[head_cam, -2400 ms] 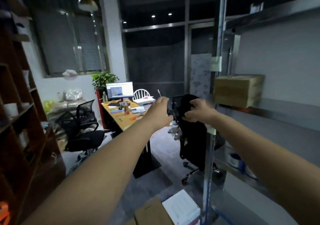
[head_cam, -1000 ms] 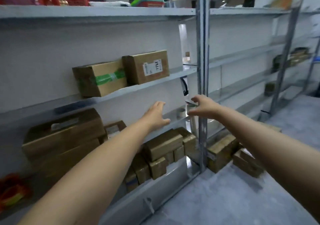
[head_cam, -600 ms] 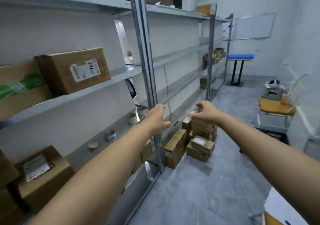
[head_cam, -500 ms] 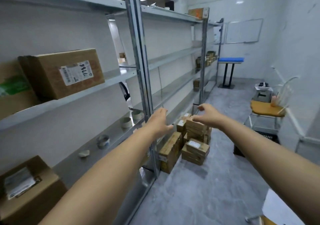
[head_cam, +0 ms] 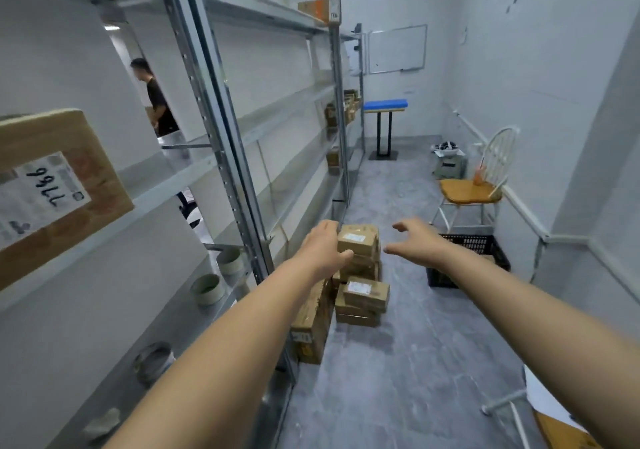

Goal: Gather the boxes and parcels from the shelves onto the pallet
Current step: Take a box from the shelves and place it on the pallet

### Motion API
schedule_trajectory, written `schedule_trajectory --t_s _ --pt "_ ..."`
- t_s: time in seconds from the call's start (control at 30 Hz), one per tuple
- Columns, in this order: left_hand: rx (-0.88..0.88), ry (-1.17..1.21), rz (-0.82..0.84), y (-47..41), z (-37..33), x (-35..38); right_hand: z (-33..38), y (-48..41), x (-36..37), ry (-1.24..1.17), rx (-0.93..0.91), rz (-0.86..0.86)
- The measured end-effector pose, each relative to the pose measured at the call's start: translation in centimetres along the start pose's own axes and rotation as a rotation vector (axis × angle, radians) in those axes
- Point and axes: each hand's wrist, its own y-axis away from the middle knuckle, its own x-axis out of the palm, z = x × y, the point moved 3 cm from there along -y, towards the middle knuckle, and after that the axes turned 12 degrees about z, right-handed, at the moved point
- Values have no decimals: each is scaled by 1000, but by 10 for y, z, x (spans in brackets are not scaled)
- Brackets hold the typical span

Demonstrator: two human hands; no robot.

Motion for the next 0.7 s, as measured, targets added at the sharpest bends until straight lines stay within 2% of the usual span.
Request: schedule_trajectory --t_s 0.3,0.7 --pt "51 1 39 -129 -17 7 -57 -82 -60 -41 83 -41" --pt "-59 108 55 -285 8 27 -97 -261 -79 -54 67 80"
